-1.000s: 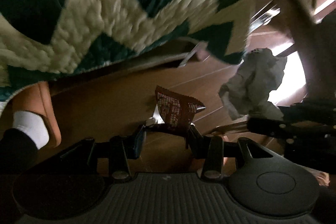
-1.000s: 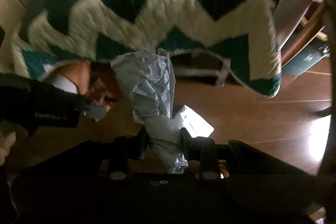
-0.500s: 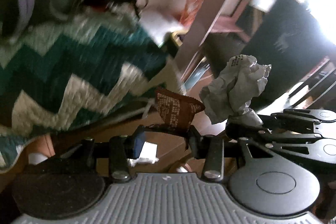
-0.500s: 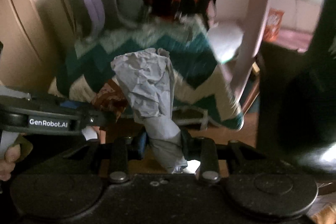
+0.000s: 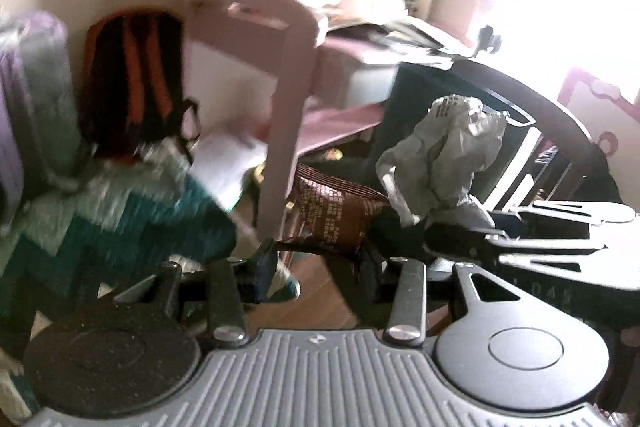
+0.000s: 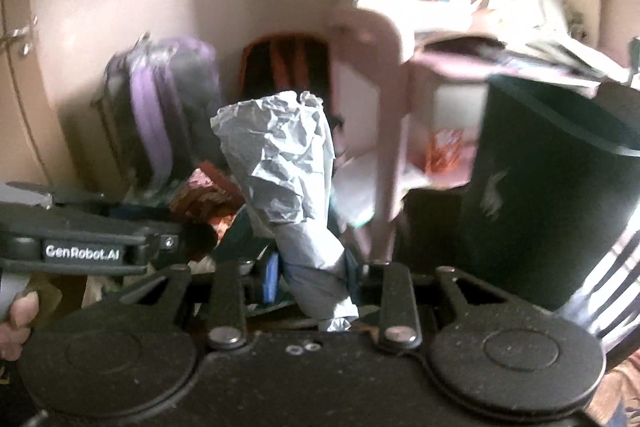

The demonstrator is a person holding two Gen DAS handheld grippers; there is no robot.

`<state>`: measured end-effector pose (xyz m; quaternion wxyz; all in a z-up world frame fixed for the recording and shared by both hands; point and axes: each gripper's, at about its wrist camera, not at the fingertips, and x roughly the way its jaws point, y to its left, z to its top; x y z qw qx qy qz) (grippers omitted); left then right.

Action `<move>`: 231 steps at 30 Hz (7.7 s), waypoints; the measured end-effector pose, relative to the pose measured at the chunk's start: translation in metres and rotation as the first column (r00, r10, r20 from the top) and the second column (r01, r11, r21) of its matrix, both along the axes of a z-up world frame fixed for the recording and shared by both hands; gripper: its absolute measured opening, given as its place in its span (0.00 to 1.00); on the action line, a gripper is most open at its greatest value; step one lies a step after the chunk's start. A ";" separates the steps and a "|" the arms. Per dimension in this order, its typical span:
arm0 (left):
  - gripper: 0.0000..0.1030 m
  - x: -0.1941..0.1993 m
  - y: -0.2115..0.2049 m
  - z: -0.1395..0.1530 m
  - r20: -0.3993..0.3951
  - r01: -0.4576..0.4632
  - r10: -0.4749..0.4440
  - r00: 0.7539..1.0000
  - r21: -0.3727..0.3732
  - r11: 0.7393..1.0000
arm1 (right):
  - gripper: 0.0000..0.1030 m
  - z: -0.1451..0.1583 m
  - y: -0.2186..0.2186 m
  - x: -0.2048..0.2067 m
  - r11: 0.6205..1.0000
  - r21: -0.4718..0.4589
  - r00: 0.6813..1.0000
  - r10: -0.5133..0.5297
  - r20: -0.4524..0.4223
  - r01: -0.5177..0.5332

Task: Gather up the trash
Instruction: 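Lift the grey bag and red wrapper and carry them over the green bin, then open both grippers to drop the grey bag and wrapper into the bin, then move both open grippers back down toward the white tissues on the floor, then grasp a white tissue with the right gripper while the left grasps another tissue, then lift both held tissues and carry them over the green bin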

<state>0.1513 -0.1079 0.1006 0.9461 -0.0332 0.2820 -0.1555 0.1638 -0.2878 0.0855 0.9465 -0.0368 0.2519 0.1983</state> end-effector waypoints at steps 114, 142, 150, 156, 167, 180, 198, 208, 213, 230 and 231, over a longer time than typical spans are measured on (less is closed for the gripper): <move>0.80 0.039 0.081 -0.016 -0.089 -0.052 0.057 0.994 0.052 0.997 | 0.53 -0.009 0.033 0.043 0.983 0.185 0.994 0.027 -0.110 -0.006; 0.89 0.175 0.128 -0.414 -0.653 -0.066 0.131 0.746 0.124 0.990 | 0.53 -0.395 0.102 0.236 0.975 -0.114 0.607 -0.209 -0.767 0.191; 0.89 0.202 0.118 -0.506 -0.719 -0.046 0.149 0.679 0.161 0.986 | 0.53 -0.485 0.111 0.275 0.966 -0.156 0.511 -0.242 -0.825 0.206; 0.89 0.214 0.107 -0.560 -0.753 -0.026 0.153 0.640 0.178 0.984 | 0.53 -0.545 0.121 0.290 0.968 -0.177 0.468 -0.241 -0.850 0.177; 0.89 0.228 0.089 -0.616 -0.762 -0.019 0.160 0.627 0.191 0.981 | 0.53 -0.605 0.139 0.305 0.968 -0.198 0.442 -0.247 -0.862 0.154; 0.49 0.239 0.093 -0.642 -0.826 -0.089 0.160 0.541 0.133 0.987 | 0.50 -0.617 0.160 0.293 0.950 -0.291 0.510 -0.307 -0.804 0.112; 0.30 0.222 0.125 -0.594 -0.793 -0.212 0.197 0.576 0.087 0.973 | 0.02 -0.572 0.138 0.276 0.949 -0.313 0.580 -0.273 -0.767 0.034; 0.30 0.184 0.143 -0.487 -0.727 -0.264 0.231 0.646 0.070 0.962 | 0.02 -0.440 0.147 0.240 0.962 -0.273 0.686 -0.196 -0.701 -0.004; 0.30 0.149 0.156 -0.426 -0.677 -0.292 0.251 0.692 0.055 0.955 | 0.02 -0.368 0.152 0.200 0.975 -0.222 0.729 -0.153 -0.667 0.002; 0.30 0.056 0.141 -0.218 -0.385 -0.323 0.287 0.877 -0.032 0.946 | 0.02 -0.169 0.112 0.084 0.997 -0.076 0.930 -0.020 -0.367 -0.009; 0.30 0.054 0.135 -0.207 -0.365 -0.319 0.285 0.887 -0.037 0.947 | 0.02 -0.152 0.106 0.075 0.997 -0.071 0.942 -0.017 -0.335 -0.007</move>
